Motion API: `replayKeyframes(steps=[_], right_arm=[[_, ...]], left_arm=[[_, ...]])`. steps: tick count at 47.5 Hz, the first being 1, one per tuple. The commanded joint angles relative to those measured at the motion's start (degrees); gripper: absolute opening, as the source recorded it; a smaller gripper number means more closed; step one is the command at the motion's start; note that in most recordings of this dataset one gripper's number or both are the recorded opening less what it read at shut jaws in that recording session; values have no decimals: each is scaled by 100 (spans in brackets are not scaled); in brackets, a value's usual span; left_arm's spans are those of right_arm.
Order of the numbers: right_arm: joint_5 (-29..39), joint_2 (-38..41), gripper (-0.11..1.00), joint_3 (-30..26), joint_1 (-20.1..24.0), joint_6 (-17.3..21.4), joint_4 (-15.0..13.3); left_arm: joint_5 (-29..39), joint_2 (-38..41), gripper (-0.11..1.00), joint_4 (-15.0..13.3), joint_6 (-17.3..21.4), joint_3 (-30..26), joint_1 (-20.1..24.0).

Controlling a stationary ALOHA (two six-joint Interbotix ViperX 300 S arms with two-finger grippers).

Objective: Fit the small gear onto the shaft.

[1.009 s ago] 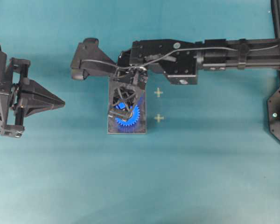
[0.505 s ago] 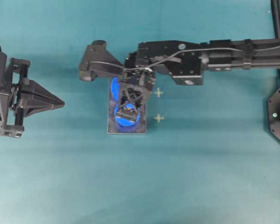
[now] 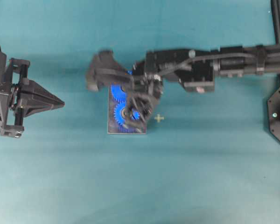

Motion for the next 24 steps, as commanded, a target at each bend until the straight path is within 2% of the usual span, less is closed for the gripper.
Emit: replayKeyframes(steps=[1,12,24], right_arm=[[-62,53,0,-281,-18,9,-9],[18,527,0,-396,-18,-141,26],[44,422,0,-26,-18,-88,18]], left_arm=[[-53,-9,0,18,-9,-53,9],[-79,-9,0,18,-9,-35,9],[-88,-9,0,18,-9,-35,9]])
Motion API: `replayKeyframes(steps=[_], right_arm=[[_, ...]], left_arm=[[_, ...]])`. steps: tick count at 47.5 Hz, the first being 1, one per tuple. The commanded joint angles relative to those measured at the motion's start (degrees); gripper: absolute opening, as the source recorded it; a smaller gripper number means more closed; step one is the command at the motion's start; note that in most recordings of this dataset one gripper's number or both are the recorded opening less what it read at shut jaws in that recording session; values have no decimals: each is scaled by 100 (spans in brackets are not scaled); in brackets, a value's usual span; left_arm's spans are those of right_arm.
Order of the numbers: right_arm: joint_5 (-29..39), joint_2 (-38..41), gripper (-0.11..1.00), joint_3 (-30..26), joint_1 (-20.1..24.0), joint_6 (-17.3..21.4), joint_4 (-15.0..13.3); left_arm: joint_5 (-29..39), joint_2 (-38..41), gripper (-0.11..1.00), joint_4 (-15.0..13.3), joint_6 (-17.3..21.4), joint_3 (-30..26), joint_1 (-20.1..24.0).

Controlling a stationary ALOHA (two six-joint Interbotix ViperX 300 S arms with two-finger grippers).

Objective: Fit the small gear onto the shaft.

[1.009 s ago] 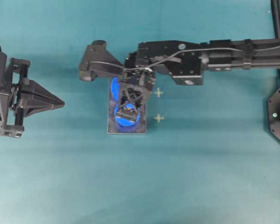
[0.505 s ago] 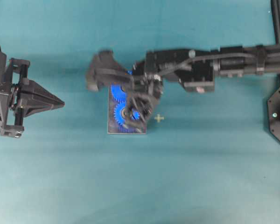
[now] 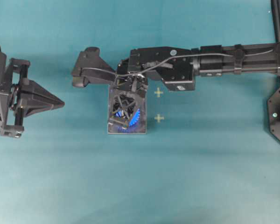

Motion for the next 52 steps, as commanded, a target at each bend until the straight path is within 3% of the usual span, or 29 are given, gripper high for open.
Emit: replayKeyframes(steps=[1,11,20,37,52], right_arm=[[44,-105,0,229,-26,-9,-35],[62,-439,0,606,44,202,-9],[70,-738,0,343,88,246,-44],[-70,-176,0,-281,-149,176,-158],[70,-88,0,-141,-132,105,-158]], left_arm=[[-53,-18,0,18,-9,-62,9],[-53,-18,0,18,-9,-62,18],[-53,-26,0,18,-9,-62,18],[-53,-35,0,18,-9,-70,26],[-53,-35,0,18,-9,-53,26]])
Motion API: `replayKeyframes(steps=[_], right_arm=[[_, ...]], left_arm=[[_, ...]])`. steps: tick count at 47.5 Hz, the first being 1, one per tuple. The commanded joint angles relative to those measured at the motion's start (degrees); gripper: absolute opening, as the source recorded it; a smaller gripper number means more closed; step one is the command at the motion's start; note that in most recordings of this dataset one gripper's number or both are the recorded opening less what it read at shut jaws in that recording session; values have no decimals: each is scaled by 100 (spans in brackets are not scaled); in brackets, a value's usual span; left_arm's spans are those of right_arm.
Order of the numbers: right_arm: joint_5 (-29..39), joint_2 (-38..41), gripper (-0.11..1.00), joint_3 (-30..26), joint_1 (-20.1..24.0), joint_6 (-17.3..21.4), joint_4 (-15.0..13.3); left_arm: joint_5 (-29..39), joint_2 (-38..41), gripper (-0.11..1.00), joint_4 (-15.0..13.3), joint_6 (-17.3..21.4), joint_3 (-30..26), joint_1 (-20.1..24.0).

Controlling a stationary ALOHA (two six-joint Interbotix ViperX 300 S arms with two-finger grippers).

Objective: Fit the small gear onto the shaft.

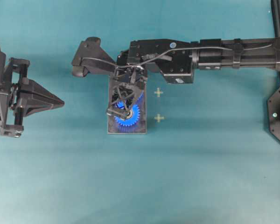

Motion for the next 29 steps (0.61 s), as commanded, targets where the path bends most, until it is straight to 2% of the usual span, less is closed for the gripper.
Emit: replayKeyframes(steps=[1,8,18,24,29], right_arm=[[53,-141,0,53,26,-53,9],[53,-246,0,299,79,-35,44],[149,-501,0,554,378,-35,264],[396,-782,0,712,448,18,246],[246,-949,0,580,290,79,141]], left_arm=[[-53,-9,0,18,-9,-53,18],[-53,-9,0,18,-9,-44,18],[-53,-9,0,18,-9,-26,18],[-53,-18,0,18,-9,0,26],[-70,-9,0,18,-9,0,53]])
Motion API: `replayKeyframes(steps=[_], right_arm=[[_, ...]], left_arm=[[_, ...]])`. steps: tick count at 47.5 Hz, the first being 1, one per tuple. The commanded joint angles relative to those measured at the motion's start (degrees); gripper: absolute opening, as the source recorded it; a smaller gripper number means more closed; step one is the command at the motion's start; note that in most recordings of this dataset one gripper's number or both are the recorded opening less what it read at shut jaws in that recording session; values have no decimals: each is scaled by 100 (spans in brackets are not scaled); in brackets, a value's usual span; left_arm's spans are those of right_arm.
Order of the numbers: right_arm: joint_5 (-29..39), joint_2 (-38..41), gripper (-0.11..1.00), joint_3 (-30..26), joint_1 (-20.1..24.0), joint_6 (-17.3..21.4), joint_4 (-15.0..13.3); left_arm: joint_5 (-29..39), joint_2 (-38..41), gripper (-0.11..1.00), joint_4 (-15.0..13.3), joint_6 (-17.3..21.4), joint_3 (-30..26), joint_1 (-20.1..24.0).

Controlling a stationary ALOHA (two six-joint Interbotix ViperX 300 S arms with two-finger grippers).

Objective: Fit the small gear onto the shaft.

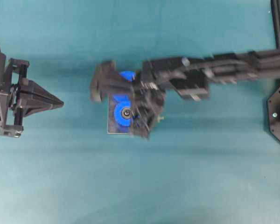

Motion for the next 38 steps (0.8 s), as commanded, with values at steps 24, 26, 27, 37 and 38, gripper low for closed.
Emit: replayKeyframes(steps=[24,26,27,37,38], right_arm=[[-483,334,0,-589,-378,-62,-79],[-483,343,0,-562,-378,-62,-79],[-492,352,0,-536,-378,-62,-79],[-563,369,0,-290,-413,-53,-79],[-563,369,0,-255,-413,-44,-79]], left_arm=[[-141,0,0,18,-9,-62,70],[-141,-9,0,18,-18,-53,62],[-132,0,0,18,-9,-53,70],[-141,-9,0,18,-18,-44,70],[-141,0,0,18,-18,-44,70]])
